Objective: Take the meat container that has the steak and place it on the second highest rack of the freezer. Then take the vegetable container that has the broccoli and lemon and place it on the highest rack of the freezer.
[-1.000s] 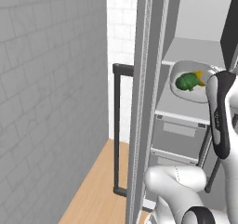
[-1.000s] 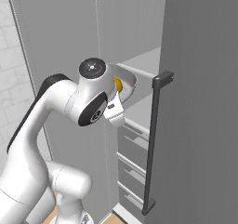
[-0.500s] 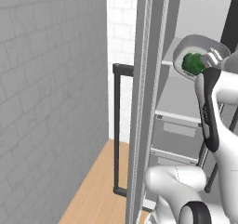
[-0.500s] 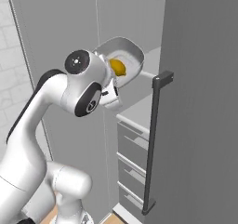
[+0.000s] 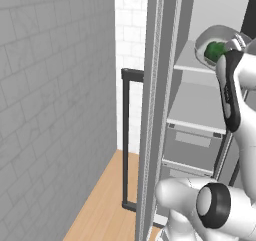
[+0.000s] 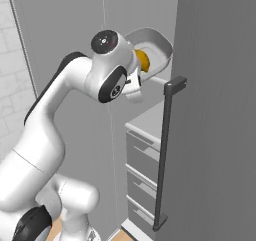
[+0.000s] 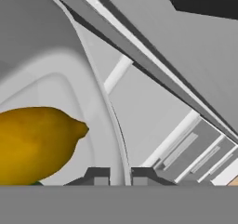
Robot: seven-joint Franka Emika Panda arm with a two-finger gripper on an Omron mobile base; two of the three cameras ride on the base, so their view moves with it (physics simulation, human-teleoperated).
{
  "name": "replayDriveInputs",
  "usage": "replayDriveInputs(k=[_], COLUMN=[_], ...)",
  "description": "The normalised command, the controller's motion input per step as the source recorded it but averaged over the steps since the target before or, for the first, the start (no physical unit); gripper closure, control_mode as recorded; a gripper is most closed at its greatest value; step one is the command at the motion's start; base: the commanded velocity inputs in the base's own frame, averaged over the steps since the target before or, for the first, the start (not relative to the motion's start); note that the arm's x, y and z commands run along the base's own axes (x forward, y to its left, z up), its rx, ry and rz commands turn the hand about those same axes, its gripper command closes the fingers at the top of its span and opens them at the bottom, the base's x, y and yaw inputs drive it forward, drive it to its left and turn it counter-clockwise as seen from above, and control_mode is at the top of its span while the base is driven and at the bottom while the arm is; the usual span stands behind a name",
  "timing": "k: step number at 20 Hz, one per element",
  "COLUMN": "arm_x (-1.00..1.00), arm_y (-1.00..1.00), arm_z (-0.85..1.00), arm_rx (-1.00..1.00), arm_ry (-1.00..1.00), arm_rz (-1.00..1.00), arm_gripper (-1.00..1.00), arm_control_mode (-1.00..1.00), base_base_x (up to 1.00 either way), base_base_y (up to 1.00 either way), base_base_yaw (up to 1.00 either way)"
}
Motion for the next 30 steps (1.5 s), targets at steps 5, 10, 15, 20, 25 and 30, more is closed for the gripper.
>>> replayDriveInputs(k=[5, 10, 15, 20, 25, 30], arm_x=[0.46, 0.54, 0.56, 0.52, 0.59, 0.56], arm_y=[0.0, -0.05, -0.14, -0.31, -0.22, -0.22], arm_z=[0.1, -0.09, -0.3, -0.37, -0.25, -0.02], arm_rx=[0.0, -0.01, -0.01, 0.0, 0.0, 0.0], arm_ry=[0.0, 0.06, 0.0, 0.01, 0.0, 0.0], arm_rz=[-0.01, 0.0, 0.0, 0.0, 0.0, 0.0], arm_gripper=[1.0, 1.0, 1.0, 1.0, 1.0, 1.0], arm_control_mode=[-1.0, -1.0, -1.0, -1.0, -1.0, -1.0], base_base_x=[0.0, 0.0, 0.0, 0.0, 0.0, 0.0], base_base_y=[0.0, 0.0, 0.0, 0.0, 0.0, 0.0], base_base_yaw=[0.0, 0.0, 0.0, 0.0, 0.0, 0.0])
